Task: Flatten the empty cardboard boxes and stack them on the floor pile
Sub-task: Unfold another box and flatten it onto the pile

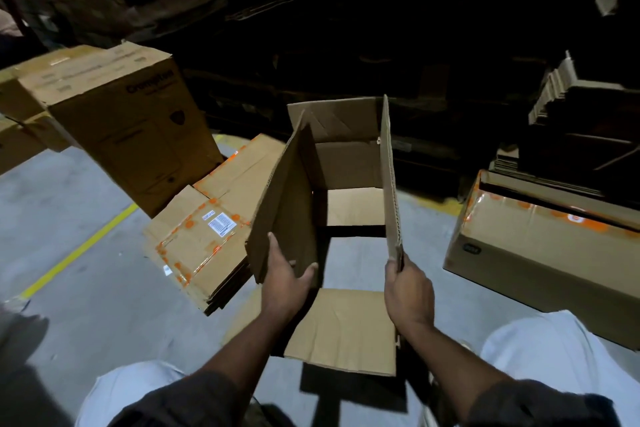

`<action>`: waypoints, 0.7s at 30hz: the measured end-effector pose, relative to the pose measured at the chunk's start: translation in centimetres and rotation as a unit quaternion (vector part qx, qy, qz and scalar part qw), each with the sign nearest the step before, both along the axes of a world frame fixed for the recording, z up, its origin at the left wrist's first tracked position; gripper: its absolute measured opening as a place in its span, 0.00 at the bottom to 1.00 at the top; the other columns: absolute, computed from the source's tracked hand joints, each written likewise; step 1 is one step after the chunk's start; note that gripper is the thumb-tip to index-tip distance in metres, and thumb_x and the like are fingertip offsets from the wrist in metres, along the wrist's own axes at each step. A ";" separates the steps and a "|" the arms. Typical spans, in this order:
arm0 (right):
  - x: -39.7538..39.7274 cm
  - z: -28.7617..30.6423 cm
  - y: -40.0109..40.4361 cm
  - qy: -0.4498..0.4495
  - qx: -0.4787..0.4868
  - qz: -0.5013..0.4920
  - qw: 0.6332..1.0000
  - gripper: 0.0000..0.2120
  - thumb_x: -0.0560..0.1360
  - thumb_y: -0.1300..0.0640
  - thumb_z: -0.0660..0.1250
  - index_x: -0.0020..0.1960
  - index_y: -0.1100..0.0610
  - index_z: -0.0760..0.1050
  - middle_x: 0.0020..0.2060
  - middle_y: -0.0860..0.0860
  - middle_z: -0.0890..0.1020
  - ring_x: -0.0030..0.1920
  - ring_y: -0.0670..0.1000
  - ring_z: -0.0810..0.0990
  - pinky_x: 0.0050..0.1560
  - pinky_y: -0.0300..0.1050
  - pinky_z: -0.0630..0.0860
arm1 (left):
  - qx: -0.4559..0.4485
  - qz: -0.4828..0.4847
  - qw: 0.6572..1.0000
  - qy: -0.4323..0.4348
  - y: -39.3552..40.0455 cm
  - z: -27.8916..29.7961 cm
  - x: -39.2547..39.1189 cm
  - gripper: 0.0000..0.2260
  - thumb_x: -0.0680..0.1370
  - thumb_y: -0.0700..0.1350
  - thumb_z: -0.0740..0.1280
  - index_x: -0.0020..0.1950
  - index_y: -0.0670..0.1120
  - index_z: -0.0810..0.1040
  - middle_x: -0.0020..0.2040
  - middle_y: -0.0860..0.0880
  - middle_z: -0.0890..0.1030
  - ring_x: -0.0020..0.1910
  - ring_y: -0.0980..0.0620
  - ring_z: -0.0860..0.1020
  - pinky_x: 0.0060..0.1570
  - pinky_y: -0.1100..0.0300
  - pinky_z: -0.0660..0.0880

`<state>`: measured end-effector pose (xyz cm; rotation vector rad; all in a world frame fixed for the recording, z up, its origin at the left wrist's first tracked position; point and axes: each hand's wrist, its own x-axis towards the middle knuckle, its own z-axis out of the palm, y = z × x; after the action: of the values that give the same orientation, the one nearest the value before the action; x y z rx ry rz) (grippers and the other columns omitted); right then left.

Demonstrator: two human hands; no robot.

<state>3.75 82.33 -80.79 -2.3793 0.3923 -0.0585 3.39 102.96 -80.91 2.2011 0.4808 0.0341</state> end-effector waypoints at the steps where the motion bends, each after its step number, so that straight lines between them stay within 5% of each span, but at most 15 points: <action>1: -0.2 1.1 0.0 -0.017 0.002 0.003 1.000 0.17 0.83 0.50 0.57 0.60 0.60 0.78 0.41 0.57 0.82 0.43 0.60 0.80 0.39 0.47 0.72 | -0.024 -0.013 1.000 -0.008 -0.6 0.5 0.4 0.51 0.76 0.53 0.74 0.82 0.54 0.38 0.81 0.50 0.58 0.67 0.51 0.75 0.64 0.47 0.76; 5: -0.8 3.7 0.4 -0.108 -0.078 0.057 0.989 0.19 0.81 0.53 0.64 0.69 0.59 0.75 0.47 0.56 0.85 0.46 0.57 0.83 0.43 0.47 0.78 | -0.208 -0.073 0.975 0.038 -3.2 2.8 1.5 0.45 0.77 0.61 0.69 0.82 0.56 0.42 0.75 0.54 0.65 0.71 0.51 0.71 0.67 0.51 0.71; 9: -0.2 3.9 1.2 -0.146 -0.178 0.144 0.962 0.39 0.67 0.56 0.80 0.74 0.60 0.70 0.52 0.55 0.86 0.50 0.54 0.85 0.46 0.47 0.81 | -0.388 -0.172 0.901 0.092 -5.3 3.9 1.1 0.39 0.73 0.72 0.63 0.78 0.50 0.66 0.66 0.52 0.80 0.59 0.57 0.80 0.68 0.46 0.70; 13: 0.9 3.1 2.8 -0.169 -0.201 0.231 0.937 0.43 0.63 0.56 0.80 0.74 0.62 0.69 0.55 0.55 0.84 0.53 0.55 0.83 0.51 0.47 0.79 | -0.490 -0.120 0.855 0.119 -5.7 3.8 0.7 0.29 0.79 0.68 0.51 0.65 0.49 0.78 0.47 0.52 0.83 0.40 0.57 0.78 0.44 0.60 0.73; 17: 1.3 0.0 4.6 -0.042 -0.247 0.362 0.898 0.36 0.79 0.52 0.62 0.81 0.59 0.50 0.74 0.55 0.69 0.73 0.57 0.67 0.66 0.54 0.69 | -0.509 -0.050 0.852 0.111 -1.6 2.5 -0.3 0.33 0.76 0.71 0.50 0.65 0.47 0.75 0.56 0.45 0.85 0.59 0.42 0.80 0.56 0.50 0.77; 21: -0.3 -4.6 5.2 0.087 -0.274 0.463 0.838 0.33 0.82 0.54 0.58 0.81 0.61 0.46 0.78 0.57 0.61 0.75 0.59 0.62 0.66 0.56 0.69 | -0.413 0.027 0.899 0.142 1.2 -1.5 -2.6 0.18 0.79 0.53 0.68 0.63 0.43 0.74 0.58 0.43 0.83 0.59 0.44 0.82 0.52 0.48 0.81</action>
<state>3.46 87.52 -85.42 -2.8818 -0.8385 0.5647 0.79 104.17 -82.43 1.3520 0.5829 -0.3989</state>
